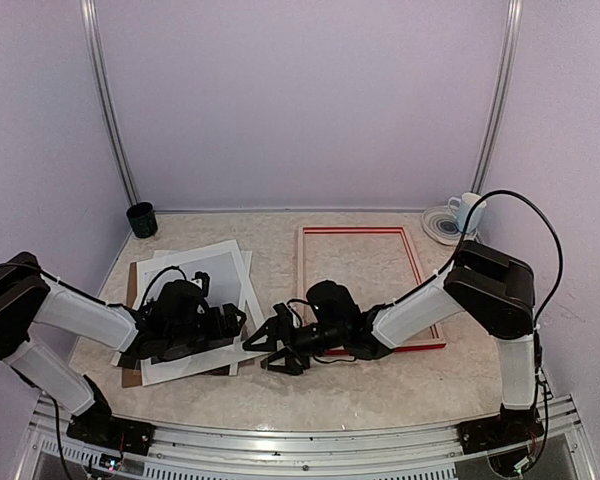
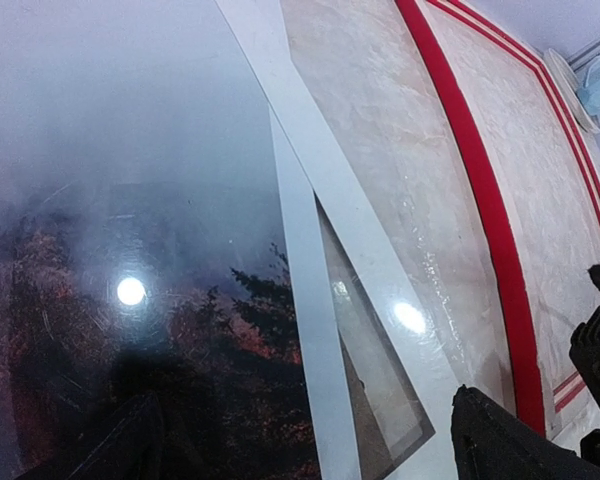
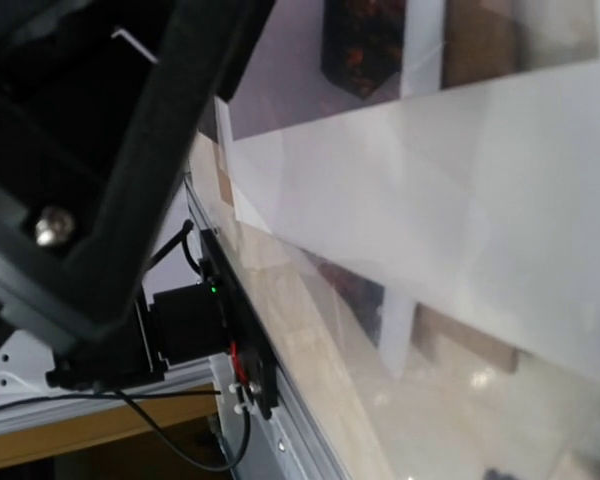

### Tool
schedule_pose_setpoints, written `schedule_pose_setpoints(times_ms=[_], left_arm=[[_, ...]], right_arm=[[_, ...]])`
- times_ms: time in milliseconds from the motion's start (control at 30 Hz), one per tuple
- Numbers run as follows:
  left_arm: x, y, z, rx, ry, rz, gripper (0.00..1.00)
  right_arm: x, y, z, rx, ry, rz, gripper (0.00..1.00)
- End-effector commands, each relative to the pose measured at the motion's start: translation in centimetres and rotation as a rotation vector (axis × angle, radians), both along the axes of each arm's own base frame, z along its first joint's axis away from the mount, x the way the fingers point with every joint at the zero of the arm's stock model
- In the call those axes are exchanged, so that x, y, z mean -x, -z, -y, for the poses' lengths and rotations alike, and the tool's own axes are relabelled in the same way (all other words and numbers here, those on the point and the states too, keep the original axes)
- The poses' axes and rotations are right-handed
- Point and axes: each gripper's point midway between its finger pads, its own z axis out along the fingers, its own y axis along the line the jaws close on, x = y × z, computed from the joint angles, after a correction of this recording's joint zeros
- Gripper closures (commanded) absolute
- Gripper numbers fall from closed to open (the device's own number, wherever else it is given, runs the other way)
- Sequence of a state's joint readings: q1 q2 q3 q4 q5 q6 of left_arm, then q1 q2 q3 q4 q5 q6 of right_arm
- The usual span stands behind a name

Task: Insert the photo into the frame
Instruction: Pick up the glass panel from the mat board.

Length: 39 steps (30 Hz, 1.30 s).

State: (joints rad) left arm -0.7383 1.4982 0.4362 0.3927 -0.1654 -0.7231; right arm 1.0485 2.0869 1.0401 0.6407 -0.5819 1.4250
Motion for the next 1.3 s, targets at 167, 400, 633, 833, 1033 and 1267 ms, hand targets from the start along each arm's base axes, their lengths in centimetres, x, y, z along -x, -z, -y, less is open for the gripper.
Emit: schedule_pose_setpoints(times_ms=[167, 400, 633, 833, 1033, 1267], left_arm=[[2.6, 3.1, -0.4, -0.047, 0.044, -0.127, 0.01], [2.6, 2.1, -0.1, -0.027, 0.051, -0.118, 0.01], [2.2, -0.6, 0.1, 0.002, 0.051, -0.074, 0.01], [2.0, -3.8, 0.3, 0.046, 0.049, -0.024, 0.01], [1.9, -6.5, 0.1, 0.075, 0.042, 0.026, 0.01], [2.0, -7.8, -0.1, 0.087, 0.035, 0.052, 0.01]], right_arm=[[-0.5, 1.3, -0.2, 0.003, 0.018, -0.031, 0.38], [-0.4, 1.1, -0.2, -0.004, 0.019, -0.034, 0.60], [-0.4, 1.1, -0.4, -0.021, 0.010, -0.042, 0.81], [-0.6, 0.6, -0.3, -0.032, 0.011, -0.031, 0.90], [-1.0, -0.8, -0.4, -0.038, 0.010, 0.028, 1.00], [-1.6, -2.3, -0.4, -0.012, -0.020, 0.120, 1.00]])
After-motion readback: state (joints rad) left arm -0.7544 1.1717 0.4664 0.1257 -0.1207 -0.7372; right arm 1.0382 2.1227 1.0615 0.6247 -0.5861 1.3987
